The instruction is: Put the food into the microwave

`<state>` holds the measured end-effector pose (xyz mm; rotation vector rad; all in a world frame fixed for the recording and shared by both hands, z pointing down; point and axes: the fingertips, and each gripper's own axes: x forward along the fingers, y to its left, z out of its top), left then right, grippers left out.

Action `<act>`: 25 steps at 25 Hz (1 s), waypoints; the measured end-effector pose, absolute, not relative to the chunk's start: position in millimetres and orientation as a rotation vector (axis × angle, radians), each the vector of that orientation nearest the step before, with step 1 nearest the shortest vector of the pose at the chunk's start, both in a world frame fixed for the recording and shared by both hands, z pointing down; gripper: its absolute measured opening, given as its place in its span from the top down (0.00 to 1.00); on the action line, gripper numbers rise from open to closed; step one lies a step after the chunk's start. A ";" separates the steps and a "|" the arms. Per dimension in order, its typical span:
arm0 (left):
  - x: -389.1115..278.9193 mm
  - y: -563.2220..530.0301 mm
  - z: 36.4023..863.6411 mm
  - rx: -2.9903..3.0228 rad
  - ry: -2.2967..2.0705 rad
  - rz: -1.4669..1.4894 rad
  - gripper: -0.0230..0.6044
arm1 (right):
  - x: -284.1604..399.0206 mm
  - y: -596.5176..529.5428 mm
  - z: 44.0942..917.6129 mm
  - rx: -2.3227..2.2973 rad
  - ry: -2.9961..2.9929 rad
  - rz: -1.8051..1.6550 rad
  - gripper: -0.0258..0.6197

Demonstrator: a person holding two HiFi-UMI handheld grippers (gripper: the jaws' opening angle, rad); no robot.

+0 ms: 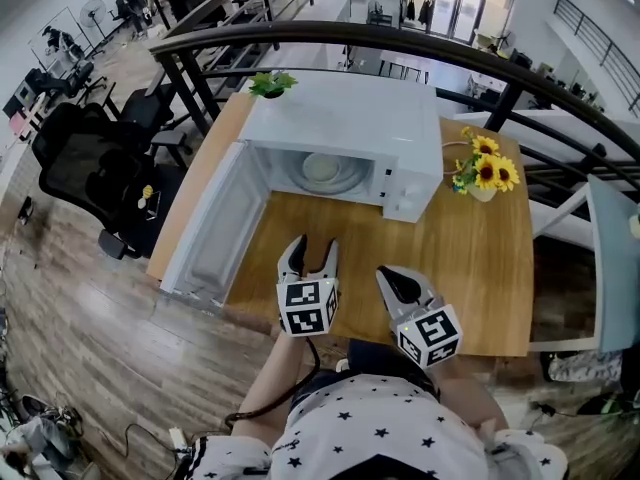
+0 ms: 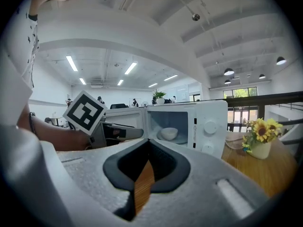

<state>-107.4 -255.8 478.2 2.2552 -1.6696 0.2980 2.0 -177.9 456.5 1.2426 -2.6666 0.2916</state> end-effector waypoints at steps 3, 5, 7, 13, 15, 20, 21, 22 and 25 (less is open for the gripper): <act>-106.6 -230.6 468.0 2.258 -1.671 0.257 0.69 | 2.1 -166.0 453.9 1.238 -2.672 0.283 0.95; -106.2 -215.0 460.9 2.261 -1.673 0.230 0.74 | 2.9 -158.7 451.9 1.237 -2.675 0.276 0.95; -106.4 -200.4 454.6 2.261 -1.680 0.202 0.78 | 4.4 -151.4 449.4 1.238 -2.679 0.266 0.95; -111.7 -163.0 440.2 2.261 -1.696 0.131 0.89 | 6.1 -131.9 442.0 1.248 -2.694 0.243 0.95; -112.3 -152.8 437.0 2.273 -1.697 0.126 0.91 | 6.0 -127.3 440.5 1.250 -2.701 0.238 0.95; -115.3 -132.2 432.4 2.294 -1.687 0.111 0.94 | 2.6 -117.0 436.3 1.266 -2.715 0.230 0.95; -115.8 -128.8 432.2 2.296 -1.683 0.110 0.94 | 1.5 -114.7 436.1 1.266 -2.717 0.229 0.95; -116.3 -125.7 432.3 2.298 -1.680 0.112 0.94 | 0.4 -112.3 436.1 1.264 -2.719 0.230 0.95; -116.1 -118.6 433.1 2.307 -1.667 0.121 0.95 | -2.2 -107.1 436.0 1.261 -2.721 0.232 0.95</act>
